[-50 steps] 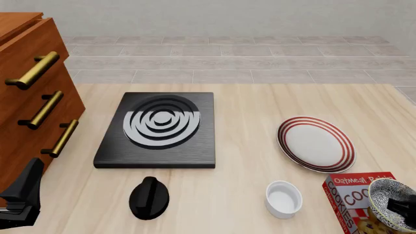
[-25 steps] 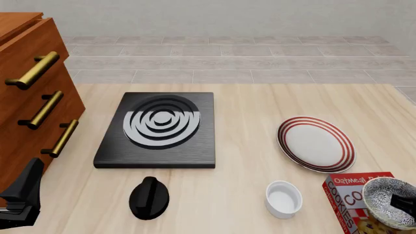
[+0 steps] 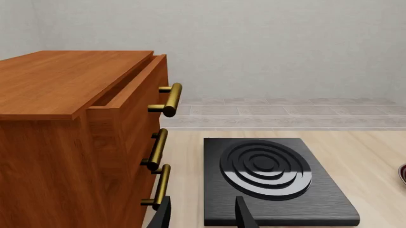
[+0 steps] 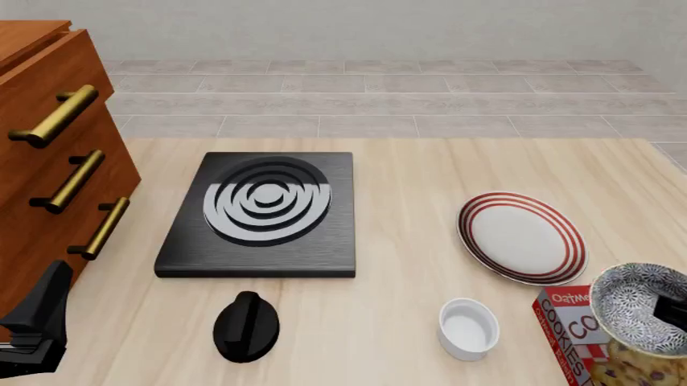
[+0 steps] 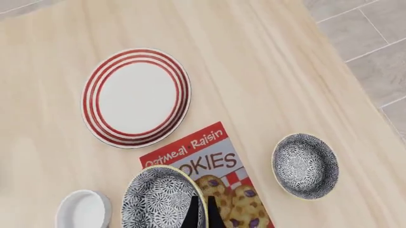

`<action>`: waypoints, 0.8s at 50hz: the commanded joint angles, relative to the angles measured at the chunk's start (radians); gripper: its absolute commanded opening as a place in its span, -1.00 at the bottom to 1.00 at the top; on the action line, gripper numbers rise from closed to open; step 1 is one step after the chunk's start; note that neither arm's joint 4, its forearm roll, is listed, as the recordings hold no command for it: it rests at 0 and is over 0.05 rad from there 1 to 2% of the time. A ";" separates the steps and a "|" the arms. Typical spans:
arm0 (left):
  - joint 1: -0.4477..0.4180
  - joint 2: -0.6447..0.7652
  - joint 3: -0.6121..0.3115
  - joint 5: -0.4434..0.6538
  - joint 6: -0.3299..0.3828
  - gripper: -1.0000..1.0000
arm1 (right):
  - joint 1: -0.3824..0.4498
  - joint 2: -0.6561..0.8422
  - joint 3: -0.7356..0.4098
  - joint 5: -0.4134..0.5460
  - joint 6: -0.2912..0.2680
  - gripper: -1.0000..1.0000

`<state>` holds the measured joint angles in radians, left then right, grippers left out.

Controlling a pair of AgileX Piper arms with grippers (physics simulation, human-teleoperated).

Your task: Pick the akita bowl on the cookies box and place it on the plate.

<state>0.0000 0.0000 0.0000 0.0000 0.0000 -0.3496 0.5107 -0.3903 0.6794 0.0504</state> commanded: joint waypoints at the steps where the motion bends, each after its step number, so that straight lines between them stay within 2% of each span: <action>1: 0.000 0.000 0.000 0.000 0.000 1.00 | 0.075 -0.044 -0.075 0.062 0.084 -1.00; 8: 0.000 0.000 0.000 0.000 0.000 1.00 | 0.100 -0.004 -0.127 0.036 0.129 -1.00; 22: 0.000 0.000 0.000 0.000 0.000 1.00 | 0.148 0.151 -0.153 -0.115 0.179 -1.00; 30: 0.000 0.000 0.000 0.000 0.000 1.00 | 0.176 0.219 -0.179 -0.168 0.208 -1.00; 40: 0.000 0.000 0.000 0.000 0.000 1.00 | 0.258 0.303 -0.197 -0.262 0.304 -1.00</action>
<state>0.0000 0.0000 0.0000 0.0000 0.0000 -0.1545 0.7374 -0.5662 0.5007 0.2812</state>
